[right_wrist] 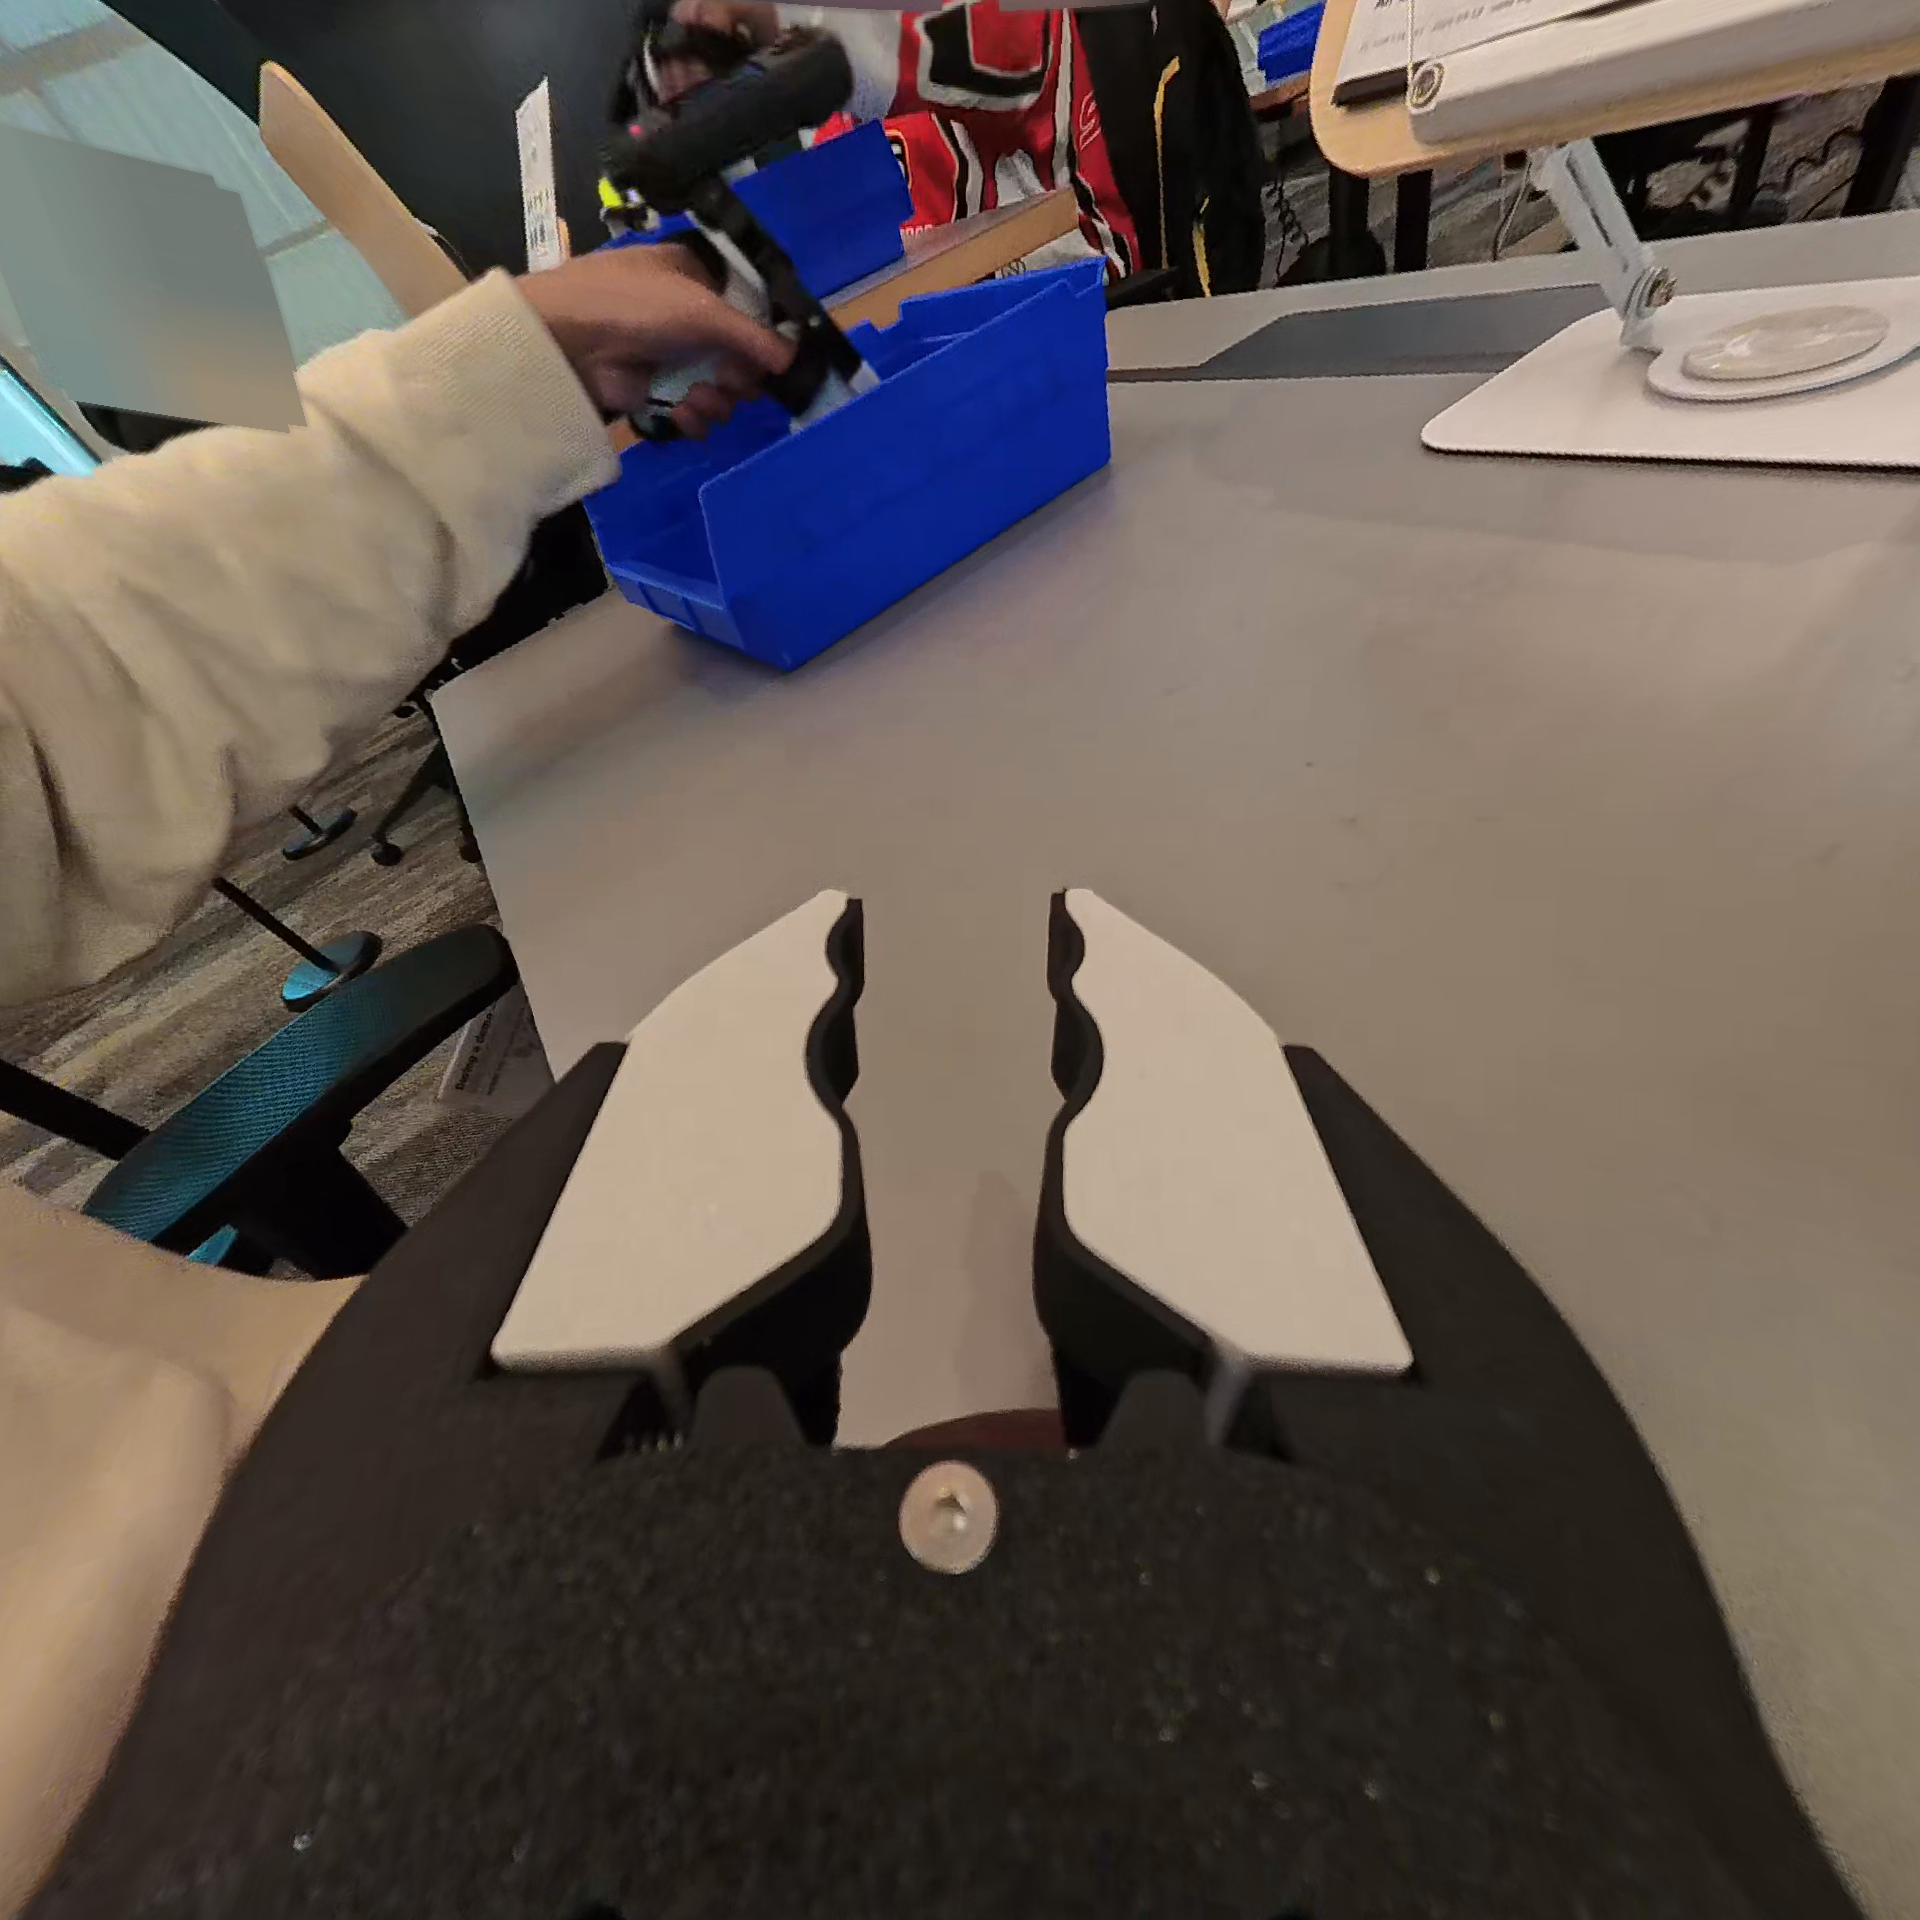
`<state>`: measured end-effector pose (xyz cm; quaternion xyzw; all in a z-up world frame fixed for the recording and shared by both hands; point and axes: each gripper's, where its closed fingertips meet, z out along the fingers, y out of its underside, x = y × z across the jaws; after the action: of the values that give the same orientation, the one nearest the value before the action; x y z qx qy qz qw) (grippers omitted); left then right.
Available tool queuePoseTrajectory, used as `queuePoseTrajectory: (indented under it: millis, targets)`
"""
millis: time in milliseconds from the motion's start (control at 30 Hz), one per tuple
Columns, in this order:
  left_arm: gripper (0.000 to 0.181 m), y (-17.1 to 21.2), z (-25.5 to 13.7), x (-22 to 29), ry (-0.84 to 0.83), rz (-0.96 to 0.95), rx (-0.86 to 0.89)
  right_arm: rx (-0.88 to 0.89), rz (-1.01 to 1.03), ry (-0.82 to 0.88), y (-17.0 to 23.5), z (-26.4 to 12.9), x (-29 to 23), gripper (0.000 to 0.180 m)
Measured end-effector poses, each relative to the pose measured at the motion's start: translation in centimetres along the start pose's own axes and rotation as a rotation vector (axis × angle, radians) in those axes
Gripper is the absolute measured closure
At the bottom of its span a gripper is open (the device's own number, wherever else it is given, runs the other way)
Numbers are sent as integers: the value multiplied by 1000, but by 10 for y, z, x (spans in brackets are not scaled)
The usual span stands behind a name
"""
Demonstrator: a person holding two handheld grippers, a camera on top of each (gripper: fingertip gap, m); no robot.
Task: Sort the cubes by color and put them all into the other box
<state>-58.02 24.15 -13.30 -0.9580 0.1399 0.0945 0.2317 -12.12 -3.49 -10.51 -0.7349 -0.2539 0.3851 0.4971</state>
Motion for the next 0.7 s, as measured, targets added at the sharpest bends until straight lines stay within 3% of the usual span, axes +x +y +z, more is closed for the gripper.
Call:
queuePoseTrajectory:
  millis: [133, 367, 533, 600, 700]
  targets:
    - [123, 0, 27, -14, 10, -96, -107, -13, 53, -38, 6, 1, 0, 147]
    - [122, 20, 44, -24, -102, -47, -241, -31, 48, -48, 10, 0, 2, 148]
    - [166, 27, 44, -16, -135, 16, -208, -40, 47, -59, 10, 1, 0, 150]
    - [181, 30, 42, -10, -63, -8, -195, -40, 42, -61, 9, 1, -2, 150]
    - [181, 32, 34, 4, 81, -60, -159, -39, 37, -65, 8, 1, -4, 150]
